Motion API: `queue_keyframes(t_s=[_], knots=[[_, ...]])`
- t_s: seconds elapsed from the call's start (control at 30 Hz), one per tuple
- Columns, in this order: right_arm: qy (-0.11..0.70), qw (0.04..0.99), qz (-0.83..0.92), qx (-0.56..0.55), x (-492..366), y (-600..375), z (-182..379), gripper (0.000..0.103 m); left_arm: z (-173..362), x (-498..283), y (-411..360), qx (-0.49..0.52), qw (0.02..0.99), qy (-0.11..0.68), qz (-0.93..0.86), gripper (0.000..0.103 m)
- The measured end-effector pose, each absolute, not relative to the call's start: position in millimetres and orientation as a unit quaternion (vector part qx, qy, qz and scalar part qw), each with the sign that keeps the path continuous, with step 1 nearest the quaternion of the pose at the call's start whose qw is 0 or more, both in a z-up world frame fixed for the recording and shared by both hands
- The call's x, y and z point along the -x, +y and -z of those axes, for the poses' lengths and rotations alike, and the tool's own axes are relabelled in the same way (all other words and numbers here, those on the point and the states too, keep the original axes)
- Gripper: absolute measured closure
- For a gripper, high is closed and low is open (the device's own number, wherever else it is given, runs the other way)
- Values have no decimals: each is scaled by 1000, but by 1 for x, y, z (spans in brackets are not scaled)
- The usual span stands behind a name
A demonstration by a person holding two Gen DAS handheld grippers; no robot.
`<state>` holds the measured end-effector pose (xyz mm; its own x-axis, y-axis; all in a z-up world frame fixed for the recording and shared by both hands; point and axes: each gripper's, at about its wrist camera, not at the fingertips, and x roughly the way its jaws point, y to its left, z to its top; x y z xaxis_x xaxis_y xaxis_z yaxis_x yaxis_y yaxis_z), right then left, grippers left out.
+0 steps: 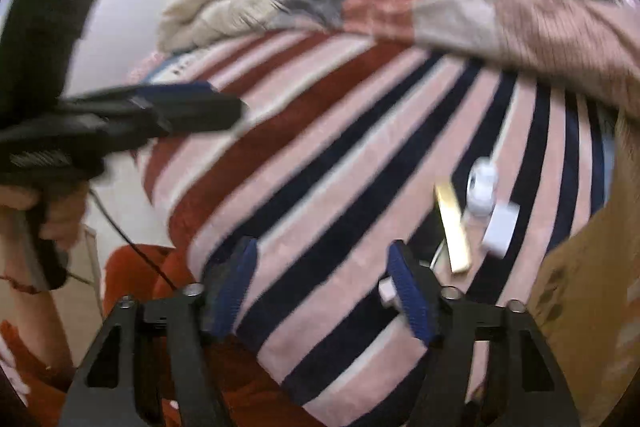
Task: Organize rigid objects
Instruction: 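Return the right gripper and grasp the clear tape roll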
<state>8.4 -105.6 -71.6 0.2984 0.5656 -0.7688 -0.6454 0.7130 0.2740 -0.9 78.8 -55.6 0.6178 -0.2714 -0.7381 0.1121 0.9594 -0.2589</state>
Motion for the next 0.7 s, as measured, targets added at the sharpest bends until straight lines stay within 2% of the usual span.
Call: queue_keyframes(t_s=[0.2,0.37,0.4,0.43,0.7], knots=[[447,859,-240,68,-12,-115,119,30,70,5,82,93,889,436,102,29],[467,851,-233,58,-17,-119,136,32,72,2,88,101,888,437,100,29],[463,853,-232,65,-15,-118,137,42,72,1,88,101,888,437,100,29],[460,854,-232,75,-14,-117,137,63,72,1,88,101,888,437,100,29],[427,852,-278,119,0,-102,116,64,63,3,78,103,886,435,123,29]])
